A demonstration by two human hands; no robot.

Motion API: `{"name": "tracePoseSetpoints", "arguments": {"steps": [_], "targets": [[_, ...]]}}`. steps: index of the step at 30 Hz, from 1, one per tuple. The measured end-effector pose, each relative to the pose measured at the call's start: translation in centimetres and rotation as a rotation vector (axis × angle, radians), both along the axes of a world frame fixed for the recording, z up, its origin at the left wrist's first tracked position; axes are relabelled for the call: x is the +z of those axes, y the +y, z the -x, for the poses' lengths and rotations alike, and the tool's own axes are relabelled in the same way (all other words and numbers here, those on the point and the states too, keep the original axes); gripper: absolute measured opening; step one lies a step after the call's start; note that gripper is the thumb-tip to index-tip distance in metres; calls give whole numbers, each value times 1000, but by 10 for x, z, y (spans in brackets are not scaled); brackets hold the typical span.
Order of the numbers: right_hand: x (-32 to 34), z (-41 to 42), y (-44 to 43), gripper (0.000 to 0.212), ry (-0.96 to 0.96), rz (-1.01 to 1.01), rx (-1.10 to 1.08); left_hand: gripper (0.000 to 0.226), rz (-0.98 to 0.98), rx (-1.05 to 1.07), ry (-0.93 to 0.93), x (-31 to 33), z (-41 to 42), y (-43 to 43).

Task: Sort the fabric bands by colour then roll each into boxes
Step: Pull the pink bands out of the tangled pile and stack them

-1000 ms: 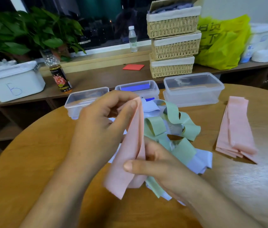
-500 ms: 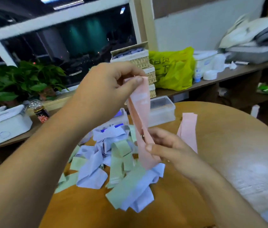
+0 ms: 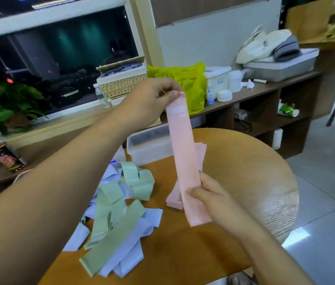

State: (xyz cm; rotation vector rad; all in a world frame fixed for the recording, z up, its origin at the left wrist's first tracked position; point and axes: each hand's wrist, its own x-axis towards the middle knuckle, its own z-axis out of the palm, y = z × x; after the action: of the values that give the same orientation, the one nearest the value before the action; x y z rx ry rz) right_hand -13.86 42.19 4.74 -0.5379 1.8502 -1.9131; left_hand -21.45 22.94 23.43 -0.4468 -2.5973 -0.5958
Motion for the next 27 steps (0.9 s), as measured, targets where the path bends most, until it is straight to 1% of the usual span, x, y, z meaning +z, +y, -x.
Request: {"name": "tracePoseSetpoints", "arguments": {"steps": [2,4,6,10,13,16,18,22,25,27], "targets": [[-4,4,0,45,19,-59,14,19,10,25,-3,-9,28,3],[-8,9,-3,44,3,-100,-28,21,49,28,-29,-22,58,3],[-15,16,-10,37,-43,-111,-92,22,107,37,-68,-40,86,4],[-24,26,-21,21,-121,-156,-109,24,247,61,-139,-94,130,13],[-30,34,-22,20,-176,-205,-119,26,341,92,-187,-134,152,16],[-34,42,-20,17,-231,-191,-106,30,484,88,-219,-166,168,18],[-35,45,-20,16,-266,-184,-91,28,547,78,-203,-182,171,21],[-36,49,-22,18,-316,-212,-64,26,608,78,-161,-199,179,17],[-34,51,-26,20,-316,-282,-59,29,698,58,-142,-205,180,12],[-32,52,-28,26,-299,-336,-96,33,760,57,-102,-209,176,13]]}}
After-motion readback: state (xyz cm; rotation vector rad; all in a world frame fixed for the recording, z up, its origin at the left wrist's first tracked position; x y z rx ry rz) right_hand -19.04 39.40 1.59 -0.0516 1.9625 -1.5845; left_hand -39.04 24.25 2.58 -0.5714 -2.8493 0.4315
